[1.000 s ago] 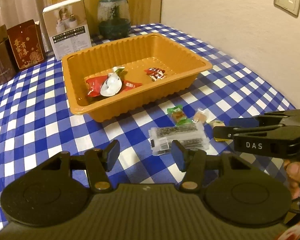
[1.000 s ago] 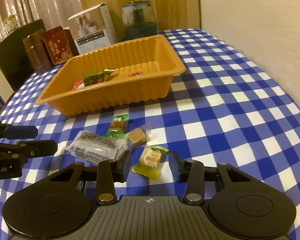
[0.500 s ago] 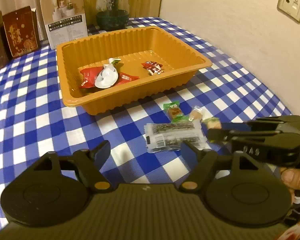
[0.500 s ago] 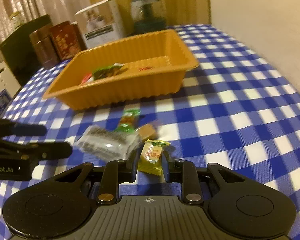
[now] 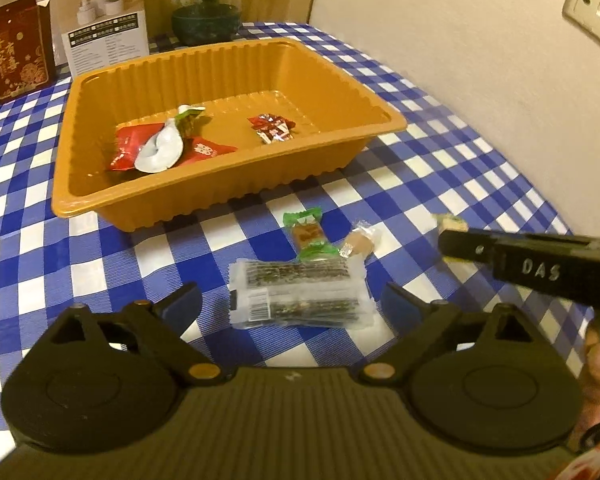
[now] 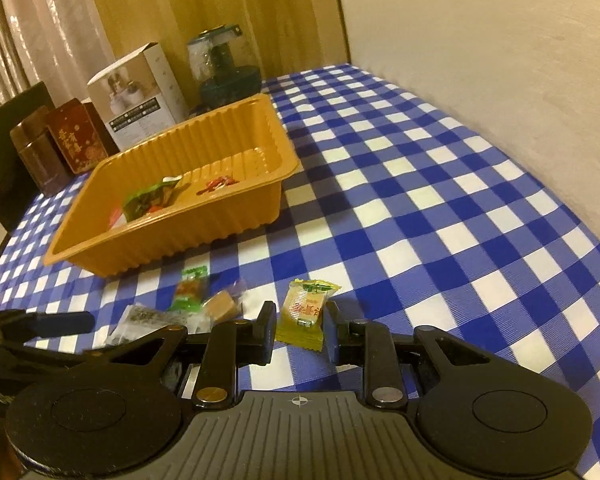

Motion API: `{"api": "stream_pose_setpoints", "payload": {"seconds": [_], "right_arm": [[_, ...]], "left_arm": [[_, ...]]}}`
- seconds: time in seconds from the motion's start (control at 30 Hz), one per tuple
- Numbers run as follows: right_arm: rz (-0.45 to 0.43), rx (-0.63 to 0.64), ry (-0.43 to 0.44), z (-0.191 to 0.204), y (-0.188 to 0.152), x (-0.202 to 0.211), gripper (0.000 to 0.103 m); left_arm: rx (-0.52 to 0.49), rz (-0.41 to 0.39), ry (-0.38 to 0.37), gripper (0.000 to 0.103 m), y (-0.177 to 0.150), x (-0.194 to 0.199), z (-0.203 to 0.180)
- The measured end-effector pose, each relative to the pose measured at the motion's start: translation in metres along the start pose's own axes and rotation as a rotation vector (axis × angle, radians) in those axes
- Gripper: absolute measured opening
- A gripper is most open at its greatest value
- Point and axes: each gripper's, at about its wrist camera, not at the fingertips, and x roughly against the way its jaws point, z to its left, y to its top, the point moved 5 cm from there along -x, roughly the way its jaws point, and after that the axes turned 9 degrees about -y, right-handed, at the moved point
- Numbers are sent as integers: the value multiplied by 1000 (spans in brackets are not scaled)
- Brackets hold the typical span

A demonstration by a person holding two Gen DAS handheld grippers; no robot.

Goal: Organize snacks
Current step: 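Grasp the yellow square candy with the right tool while the left grasps the clear seaweed packet, then carry the seaweed packet and yellow candy up and over the orange tray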

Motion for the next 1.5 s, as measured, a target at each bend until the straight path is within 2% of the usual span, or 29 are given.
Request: {"api": "stream_pose_setpoints", "payload": {"seconds": [0.2,0.43,0.8,0.93,1.03,1.1,1.27,1.5], "right_arm": [[-12,-26,14,-2,4,2,26],[-20,-39,8,-4,7,2,26],[-19,-36,14,-2,7,1,26],[-19,-35,14,-2,7,1,26],[-20,-36,13,-1,7,1,26],[-21,-36,12,-1,7,1,26],[-21,-35,16,0,8,2,26],[-31,-28,26,5,10,5,26]], "left_arm": [[13,8,25,101,1,-13,0],[6,32,66,101,2,-28,-2],[3,38,83,100,-1,-33,-3],[-25,52,114,100,-2,-39,-4],[-18,43,107,94,-1,-37,-4],[-17,37,107,85,0,-35,-4],[24,49,98,83,-1,-25,5],[36,-36,96,82,3,10,5]]}}
